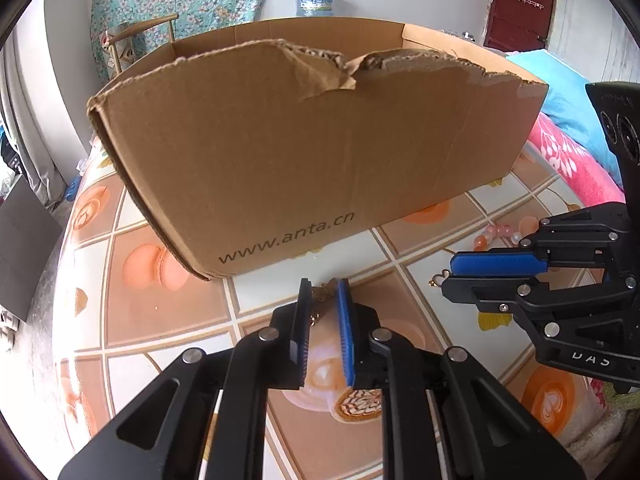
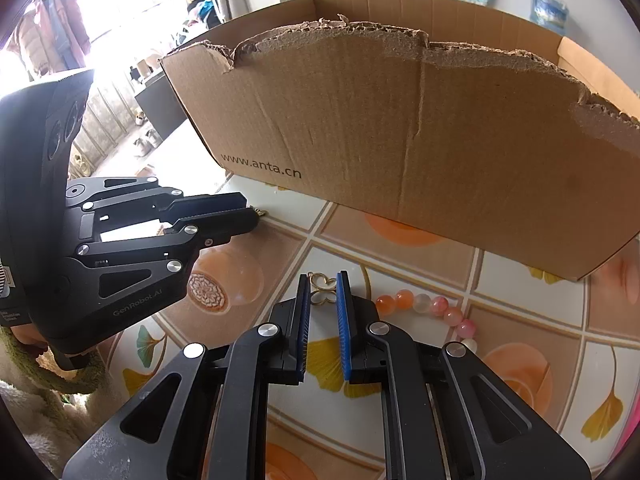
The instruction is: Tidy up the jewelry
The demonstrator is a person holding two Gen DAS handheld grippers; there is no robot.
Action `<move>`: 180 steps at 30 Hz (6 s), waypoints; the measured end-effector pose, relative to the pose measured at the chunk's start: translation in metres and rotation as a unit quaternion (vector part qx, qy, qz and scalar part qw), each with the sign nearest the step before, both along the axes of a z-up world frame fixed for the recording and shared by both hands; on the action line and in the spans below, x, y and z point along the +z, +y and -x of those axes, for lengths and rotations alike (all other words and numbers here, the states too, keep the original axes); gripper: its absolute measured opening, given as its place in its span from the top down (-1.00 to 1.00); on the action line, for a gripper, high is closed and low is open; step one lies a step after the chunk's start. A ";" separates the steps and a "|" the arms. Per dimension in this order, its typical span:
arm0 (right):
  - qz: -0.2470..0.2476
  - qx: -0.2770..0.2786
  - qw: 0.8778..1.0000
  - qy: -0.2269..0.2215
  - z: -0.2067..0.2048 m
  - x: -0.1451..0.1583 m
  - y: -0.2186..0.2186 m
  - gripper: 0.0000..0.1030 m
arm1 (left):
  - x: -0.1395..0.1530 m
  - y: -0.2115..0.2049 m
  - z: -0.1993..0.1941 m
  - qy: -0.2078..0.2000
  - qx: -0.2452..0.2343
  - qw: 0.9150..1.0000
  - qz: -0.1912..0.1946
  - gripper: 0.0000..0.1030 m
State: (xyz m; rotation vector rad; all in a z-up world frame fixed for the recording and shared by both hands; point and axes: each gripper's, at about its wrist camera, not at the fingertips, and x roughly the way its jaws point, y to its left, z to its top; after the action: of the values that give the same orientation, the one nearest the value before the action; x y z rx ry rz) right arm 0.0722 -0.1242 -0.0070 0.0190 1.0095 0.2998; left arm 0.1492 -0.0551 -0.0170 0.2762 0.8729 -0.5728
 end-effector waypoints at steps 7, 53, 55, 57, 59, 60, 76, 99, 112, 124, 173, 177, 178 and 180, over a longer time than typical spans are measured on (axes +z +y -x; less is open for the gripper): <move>0.001 0.000 1.000 -0.001 -0.001 0.000 -0.001 0.79 | 0.001 -0.005 -0.003 -0.006 -0.005 1.000 -0.011 0.76; -0.008 -0.005 1.000 0.004 -0.004 -0.005 -0.001 0.83 | 0.006 -0.009 -0.003 0.014 -0.012 1.000 0.007 0.65; -0.009 -0.007 1.000 0.005 -0.004 -0.006 -0.002 0.83 | 0.005 -0.011 -0.002 0.007 -0.013 1.000 0.001 0.65; -0.010 -0.007 1.000 0.005 -0.004 -0.007 -0.002 0.83 | 0.004 -0.013 0.000 -0.001 -0.015 1.000 -0.005 0.66; -0.010 -0.007 1.000 0.005 -0.004 -0.007 -0.002 0.82 | 0.004 -0.014 0.000 -0.007 -0.015 1.000 -0.010 0.71; -0.011 -0.007 1.000 0.006 -0.004 -0.007 -0.002 0.82 | 0.004 -0.014 0.000 -0.008 -0.014 1.000 -0.009 0.76; 0.014 0.012 1.000 -0.005 -0.007 -0.009 0.010 0.49 | 0.004 -0.012 0.003 -0.014 -0.017 1.000 -0.013 0.78; 0.043 0.000 0.999 0.000 -0.009 -0.014 0.034 1.00 | 0.004 -0.006 0.007 -0.015 -0.014 1.000 -0.004 0.79; 0.039 0.006 0.998 0.044 -0.019 -0.016 0.038 0.54 | 0.005 0.003 0.006 0.001 -0.004 1.000 0.018 0.84; 0.076 0.017 0.996 0.044 -0.026 -0.019 0.057 0.78 | 0.003 0.006 0.011 0.007 -0.012 0.999 0.033 0.84; -0.020 -0.023 0.999 0.012 -0.005 0.001 -0.024 0.78 | 0.007 -0.018 -0.009 0.053 0.030 0.998 -0.021 0.38; -0.027 -0.026 0.999 0.010 -0.002 0.003 -0.031 0.78 | 0.007 -0.021 -0.006 0.039 0.020 0.998 -0.040 0.45; -0.029 -0.026 0.999 0.009 -0.001 0.003 -0.032 0.78 | 0.007 -0.023 -0.006 0.039 0.016 0.998 -0.040 0.53; -0.031 -0.026 0.999 0.009 -0.002 0.004 -0.031 0.78 | 0.007 -0.024 -0.004 0.038 0.008 0.998 -0.044 0.60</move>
State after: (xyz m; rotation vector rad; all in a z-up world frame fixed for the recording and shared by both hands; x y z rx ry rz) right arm 0.0746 -0.1548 -0.0026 0.1037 1.0149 0.2824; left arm 0.1528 -0.0792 -0.0097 0.3282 0.9739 -0.5337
